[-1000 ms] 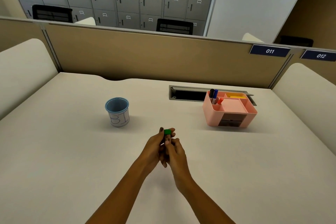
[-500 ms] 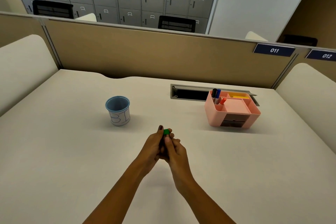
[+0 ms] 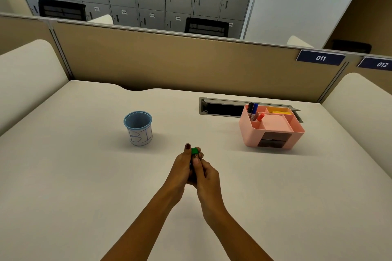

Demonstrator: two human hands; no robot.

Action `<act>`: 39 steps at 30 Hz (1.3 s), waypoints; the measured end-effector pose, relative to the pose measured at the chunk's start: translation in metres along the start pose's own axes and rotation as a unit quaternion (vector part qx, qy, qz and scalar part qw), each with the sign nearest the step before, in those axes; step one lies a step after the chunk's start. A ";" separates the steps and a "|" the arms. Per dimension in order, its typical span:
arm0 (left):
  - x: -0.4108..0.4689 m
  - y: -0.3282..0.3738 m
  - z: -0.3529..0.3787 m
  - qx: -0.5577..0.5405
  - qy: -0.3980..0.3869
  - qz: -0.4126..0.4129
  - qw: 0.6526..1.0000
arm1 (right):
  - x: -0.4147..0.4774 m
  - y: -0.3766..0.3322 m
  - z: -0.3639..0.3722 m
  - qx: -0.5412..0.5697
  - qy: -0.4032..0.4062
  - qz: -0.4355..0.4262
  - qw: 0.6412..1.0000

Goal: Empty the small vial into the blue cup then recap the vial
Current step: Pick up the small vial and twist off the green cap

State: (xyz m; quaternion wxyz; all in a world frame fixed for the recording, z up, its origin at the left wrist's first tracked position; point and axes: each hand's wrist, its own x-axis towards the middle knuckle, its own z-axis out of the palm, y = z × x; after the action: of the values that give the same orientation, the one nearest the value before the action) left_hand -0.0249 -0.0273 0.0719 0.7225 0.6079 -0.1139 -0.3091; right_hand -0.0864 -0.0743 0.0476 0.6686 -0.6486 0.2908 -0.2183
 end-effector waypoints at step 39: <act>-0.010 0.017 0.006 -0.058 0.041 -0.017 0.997 | -0.008 0.003 -0.006 -0.009 -0.001 -0.022 1.000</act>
State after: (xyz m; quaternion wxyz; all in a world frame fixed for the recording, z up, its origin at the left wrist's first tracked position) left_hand -0.0302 -0.0252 0.0914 0.7550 0.5793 -0.0555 -0.3020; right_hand -0.0964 -0.0733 0.0460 0.6580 -0.6613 0.2779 -0.2292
